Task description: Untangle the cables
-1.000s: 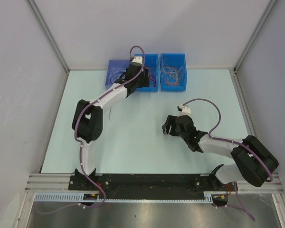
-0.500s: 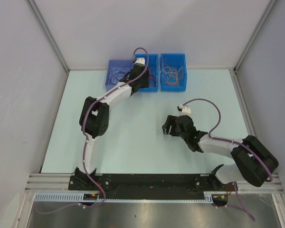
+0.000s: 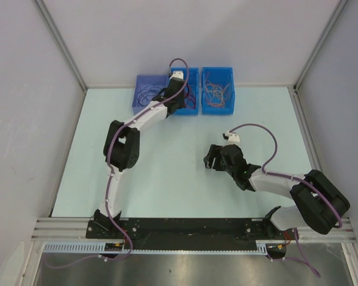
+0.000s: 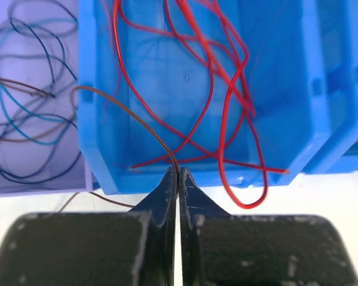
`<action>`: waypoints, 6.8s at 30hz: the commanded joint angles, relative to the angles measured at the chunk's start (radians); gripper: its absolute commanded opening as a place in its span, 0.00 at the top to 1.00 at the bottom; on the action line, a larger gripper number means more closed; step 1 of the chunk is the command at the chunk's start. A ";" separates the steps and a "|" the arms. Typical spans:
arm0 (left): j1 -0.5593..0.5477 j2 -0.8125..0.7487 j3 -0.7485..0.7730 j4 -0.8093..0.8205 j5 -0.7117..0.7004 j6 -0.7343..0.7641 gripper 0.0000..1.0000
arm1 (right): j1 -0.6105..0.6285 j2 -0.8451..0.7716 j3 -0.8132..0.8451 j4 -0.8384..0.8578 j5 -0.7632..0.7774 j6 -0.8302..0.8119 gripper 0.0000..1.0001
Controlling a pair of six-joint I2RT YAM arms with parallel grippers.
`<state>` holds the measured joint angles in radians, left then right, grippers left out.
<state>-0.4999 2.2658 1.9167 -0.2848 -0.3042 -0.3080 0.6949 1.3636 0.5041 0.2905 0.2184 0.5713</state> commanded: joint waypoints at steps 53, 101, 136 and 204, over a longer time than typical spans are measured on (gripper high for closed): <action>0.185 -0.227 0.334 0.216 0.100 0.261 1.00 | -0.008 -0.098 0.001 -0.013 0.009 0.004 0.28; 0.317 0.103 0.216 -0.067 0.393 -0.048 0.71 | -0.006 -0.093 0.002 -0.005 0.013 0.007 0.28; 0.314 -0.653 -0.645 0.096 0.421 -0.180 0.12 | 0.006 -0.101 0.005 -0.014 0.029 0.004 0.28; 0.331 -0.911 -1.789 1.578 -0.084 0.365 0.00 | -0.460 -0.218 0.030 -0.087 0.258 -0.203 0.00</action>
<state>-0.1799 1.3624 0.1051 1.2343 -0.4133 0.0620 0.2729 1.1347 0.5312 0.1726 0.2695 0.4877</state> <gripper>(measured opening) 0.996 0.994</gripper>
